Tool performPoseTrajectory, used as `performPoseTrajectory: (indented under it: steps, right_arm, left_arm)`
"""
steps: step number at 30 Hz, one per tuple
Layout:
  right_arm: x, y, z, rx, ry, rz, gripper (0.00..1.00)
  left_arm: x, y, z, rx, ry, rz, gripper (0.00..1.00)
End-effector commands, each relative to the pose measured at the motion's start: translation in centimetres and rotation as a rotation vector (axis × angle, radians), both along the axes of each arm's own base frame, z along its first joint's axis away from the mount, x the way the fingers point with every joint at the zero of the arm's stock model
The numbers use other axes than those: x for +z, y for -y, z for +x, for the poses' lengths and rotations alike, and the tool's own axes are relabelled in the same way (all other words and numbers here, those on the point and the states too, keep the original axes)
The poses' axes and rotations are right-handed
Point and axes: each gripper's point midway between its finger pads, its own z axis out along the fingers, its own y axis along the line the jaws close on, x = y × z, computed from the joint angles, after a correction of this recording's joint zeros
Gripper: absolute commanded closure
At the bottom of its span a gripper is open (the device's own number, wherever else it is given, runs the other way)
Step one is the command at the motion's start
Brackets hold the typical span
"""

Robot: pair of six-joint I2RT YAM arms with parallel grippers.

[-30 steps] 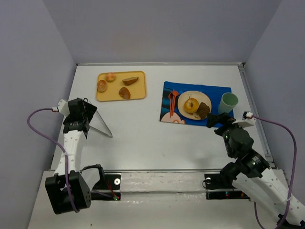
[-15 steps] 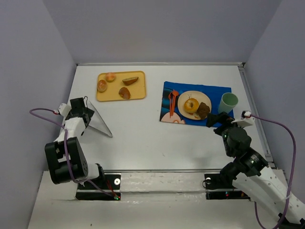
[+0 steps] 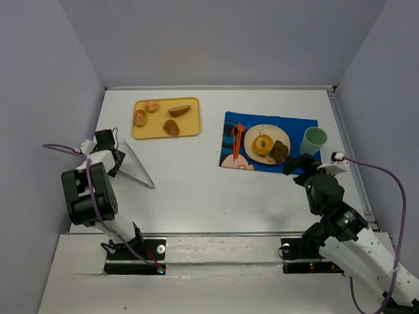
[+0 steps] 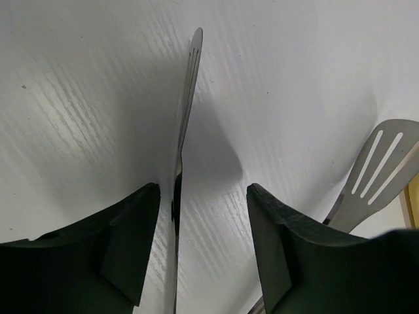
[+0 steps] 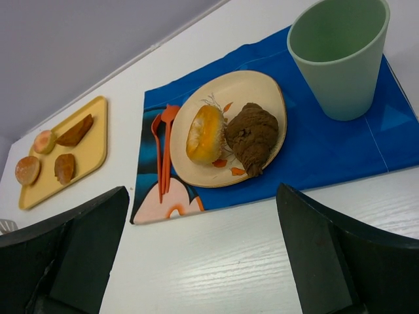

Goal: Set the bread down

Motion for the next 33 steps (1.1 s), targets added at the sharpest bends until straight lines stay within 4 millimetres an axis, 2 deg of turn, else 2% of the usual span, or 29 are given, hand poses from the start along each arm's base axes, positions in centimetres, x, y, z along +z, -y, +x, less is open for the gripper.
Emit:
performPoseTrajectory:
  steps: [1, 2, 3, 5, 9, 13, 17, 18, 20, 21, 22, 23, 25, 26, 27, 28, 29, 30, 31, 32, 33]
  right_arm:
    - [1.5, 0.6, 0.1, -0.032, 0.04, 0.028, 0.0]
    - [1.5, 0.5, 0.1, -0.032, 0.039, 0.029, 0.0]
    - [1.5, 0.5, 0.0, -0.03, 0.04, 0.03, 0.0]
    - [1.5, 0.5, 0.0, -0.03, 0.044, 0.033, 0.0]
    - [1.6, 0.4, 0.0, -0.02, 0.044, 0.035, 0.0]
    - [1.7, 0.3, -0.1, -0.012, 0.049, 0.041, 0.0]
    - [1.9, 0.0, -0.2, 0.008, 0.054, 0.043, 0.0]
    - [2.0, -0.1, -0.3, 0.017, 0.056, 0.048, 0.0]
    - [2.2, -0.3, -0.4, 0.031, 0.061, 0.054, 0.0]
    - [2.5, -0.9, -0.4, 0.068, 0.069, 0.05, 0.0]
    - [2.7, -1.5, -0.4, 0.103, 0.074, 0.043, 0.0]
    - [3.0, -2.2, -0.4, 0.143, 0.083, 0.037, 0.0]
    - [3.8, -4.7, -0.7, 0.29, 0.118, 0.012, 0.0]
    - [3.8, -5.8, -0.6, 0.347, 0.126, -0.003, 0.0]
    - [3.4, -6.9, -0.7, 0.407, 0.131, -0.019, 0.0]
    - [4.4, -9.1, -1.2, 0.537, 0.186, -0.029, 0.0]
    - [4.6, -10.4, -1.6, 0.613, 0.207, -0.034, 0.0]
    - [4.1, -11.8, -1.5, 0.681, 0.198, -0.054, 0.0]
    - [5.1, -13.8, -2.6, 0.814, 0.246, -0.065, 0.0]
    - [5.1, -14.8, -2.8, 0.873, 0.249, -0.078, 0.0]
    - [4.2, -15.9, -2.5, 0.923, 0.216, -0.092, 0.0]
  left_arm:
    - [-0.3, 0.1, -0.1, 0.004, -0.009, -0.015, 0.42]
    - [-0.2, 0.1, -0.1, 0.002, -0.009, -0.014, 0.46]
    - [-0.2, 0.2, -0.2, -0.002, -0.007, -0.013, 0.56]
    - [0.1, 0.3, -0.2, -0.011, 0.003, -0.013, 0.65]
    - [0.3, 0.7, -0.3, -0.041, 0.011, -0.023, 0.93]
    - [0.9, 1.9, 0.4, -0.132, 0.046, -0.05, 0.95]
    - [2.8, 3.6, 1.1, -0.248, 0.16, -0.07, 0.95]
    - [4.5, 4.4, 1.7, -0.311, 0.237, -0.065, 0.94]
    - [6.5, 6.1, 2.2, -0.407, 0.328, -0.079, 0.94]
    - [9.1, 8.0, 2.7, -0.516, 0.433, -0.082, 0.94]
    - [10.5, 9.3, 2.8, -0.586, 0.493, -0.086, 0.94]
    - [13.9, 11.4, 3.0, -0.699, 0.624, -0.079, 0.94]
    - [17.0, 15.0, 2.6, -0.839, 0.743, -0.07, 0.94]
    - [19.7, 16.6, 1.9, -0.909, 0.844, -0.03, 0.94]
    - [21.2, 17.9, 1.5, -0.95, 0.895, -0.012, 0.94]
    - [22.4, 20.5, 0.6, -1.041, 0.945, -0.006, 0.94]
    - [24.0, 21.5, 0.0, -1.076, 1.003, 0.011, 0.94]
    - [26.9, 23.1, -1.3, -1.137, 1.11, 0.035, 0.94]
    - [27.9, 24.4, -2.3, -1.185, 1.158, 0.026, 0.94]
    - [29.1, 24.7, -2.9, -1.209, 1.209, 0.033, 0.94]
    - [31.4, 25.8, -4.6, -1.268, 1.309, 0.034, 0.95]
